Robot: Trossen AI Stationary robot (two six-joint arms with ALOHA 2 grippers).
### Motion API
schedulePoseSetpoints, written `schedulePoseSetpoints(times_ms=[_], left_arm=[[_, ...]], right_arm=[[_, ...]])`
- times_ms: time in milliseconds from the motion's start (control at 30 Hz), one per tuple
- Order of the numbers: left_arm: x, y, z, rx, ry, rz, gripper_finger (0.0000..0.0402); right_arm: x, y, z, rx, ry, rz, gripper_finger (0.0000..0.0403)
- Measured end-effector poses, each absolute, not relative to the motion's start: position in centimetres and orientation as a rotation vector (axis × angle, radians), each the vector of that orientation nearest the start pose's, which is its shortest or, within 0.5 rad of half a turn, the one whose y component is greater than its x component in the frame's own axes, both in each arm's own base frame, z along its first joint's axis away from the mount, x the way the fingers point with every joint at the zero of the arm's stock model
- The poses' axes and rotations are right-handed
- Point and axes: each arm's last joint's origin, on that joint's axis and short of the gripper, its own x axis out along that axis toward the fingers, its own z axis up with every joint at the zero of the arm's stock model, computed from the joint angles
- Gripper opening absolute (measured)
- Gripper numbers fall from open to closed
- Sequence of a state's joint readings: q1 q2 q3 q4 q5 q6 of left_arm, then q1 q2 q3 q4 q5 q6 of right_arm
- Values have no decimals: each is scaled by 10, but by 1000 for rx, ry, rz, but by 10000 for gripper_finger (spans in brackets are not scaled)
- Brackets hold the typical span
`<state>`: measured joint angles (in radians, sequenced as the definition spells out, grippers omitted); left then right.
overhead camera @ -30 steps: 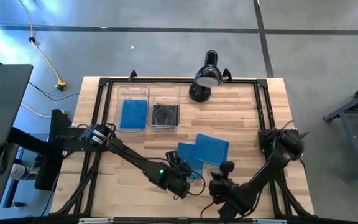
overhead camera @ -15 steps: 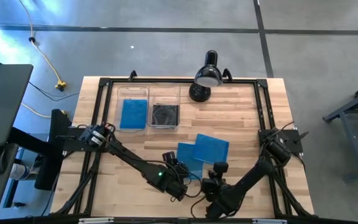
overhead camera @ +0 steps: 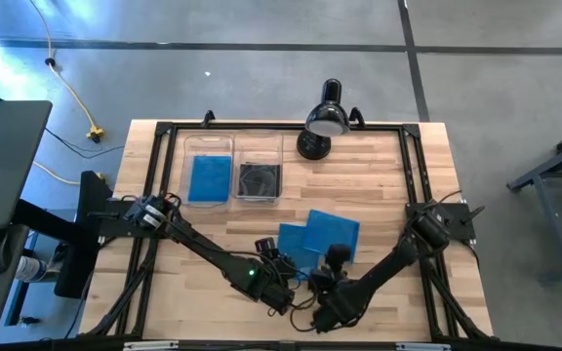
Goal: Pick & place jewel cases by type
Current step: Put the top blue CD case into the left transparent bin
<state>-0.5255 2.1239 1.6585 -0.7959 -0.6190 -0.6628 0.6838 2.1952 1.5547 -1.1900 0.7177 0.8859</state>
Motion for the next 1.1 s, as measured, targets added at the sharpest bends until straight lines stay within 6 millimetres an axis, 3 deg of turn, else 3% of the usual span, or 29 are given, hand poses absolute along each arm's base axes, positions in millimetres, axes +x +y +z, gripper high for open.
schedulePoseSetpoints(times_ms=[333, 567, 900, 1100], left_arm=[[382, -202, 185, 83, 958, 411, 197], [382, -202, 185, 82, 959, 409, 197], [383, -203, 184, 78, 956, 407, 197], [383, -203, 185, 77, 954, 406, 197]], right_arm=[[326, 201, 132, -408, 1287, -591, 190], [315, 188, 107, -388, 1320, -591, 164], [308, 190, 101, -425, 1269, -639, 137], [304, 193, 101, -441, 1236, -662, 89]])
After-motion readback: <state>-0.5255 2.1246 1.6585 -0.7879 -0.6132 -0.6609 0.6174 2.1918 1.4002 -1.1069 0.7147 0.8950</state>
